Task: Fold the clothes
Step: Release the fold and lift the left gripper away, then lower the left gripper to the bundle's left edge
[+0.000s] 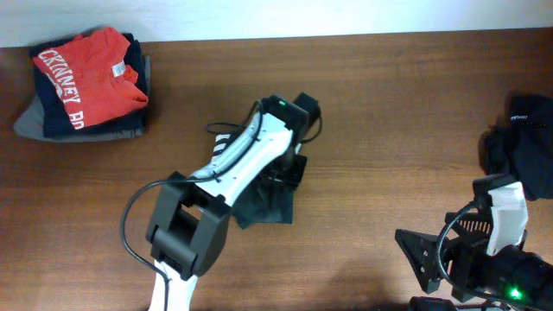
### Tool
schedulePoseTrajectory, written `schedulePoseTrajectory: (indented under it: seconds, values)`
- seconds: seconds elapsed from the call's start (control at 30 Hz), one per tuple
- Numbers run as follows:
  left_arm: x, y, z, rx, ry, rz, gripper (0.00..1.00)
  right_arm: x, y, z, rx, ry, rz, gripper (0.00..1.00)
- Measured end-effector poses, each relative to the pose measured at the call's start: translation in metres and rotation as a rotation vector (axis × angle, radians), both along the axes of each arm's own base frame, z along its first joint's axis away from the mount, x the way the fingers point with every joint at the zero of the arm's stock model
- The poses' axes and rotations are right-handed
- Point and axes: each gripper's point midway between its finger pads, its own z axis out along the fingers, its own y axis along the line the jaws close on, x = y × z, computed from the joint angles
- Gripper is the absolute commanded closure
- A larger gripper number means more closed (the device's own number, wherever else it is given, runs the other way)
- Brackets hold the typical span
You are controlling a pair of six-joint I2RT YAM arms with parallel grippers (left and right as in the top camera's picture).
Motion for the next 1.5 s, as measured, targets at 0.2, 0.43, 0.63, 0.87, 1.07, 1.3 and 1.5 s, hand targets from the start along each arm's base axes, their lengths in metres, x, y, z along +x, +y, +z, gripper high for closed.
schedulePoseTrajectory:
  seconds: [0.2, 0.43, 0.63, 0.87, 1.07, 1.3, 1.5]
  values:
    - [-0.004, -0.011, 0.009, 0.003, -0.018, -0.039, 0.44, 0.0, 0.0, 0.0, 0.0, 0.0, 0.0, 0.01]
    - [0.013, -0.005, 0.044, 0.052, -0.107, -0.062, 0.01, 0.0, 0.0, 0.0, 0.0, 0.0, 0.0, 0.01]
    - [0.026, 0.01, 0.07, 0.111, -0.177, -0.026, 0.01, 0.0, 0.0, 0.0, 0.001, 0.001, -0.001, 0.01]
    - [0.05, 0.046, 0.071, 0.094, -0.16, 0.132, 0.01, 0.0, 0.0, 0.0, 0.001, 0.001, -0.001, 0.01]
    - [0.071, 0.094, 0.07, 0.038, -0.106, 0.313, 0.01, 0.0, 0.0, 0.0, 0.001, 0.001, -0.002, 0.01]
    - [0.07, 0.125, 0.071, -0.04, -0.009, 0.414, 0.01, 0.0, 0.0, 0.0, 0.001, 0.001, -0.002, 0.01]
    - [0.073, 0.126, 0.077, -0.23, 0.066, 0.446, 0.01, 0.0, 0.0, 0.0, 0.002, 0.001, -0.002, 0.01]
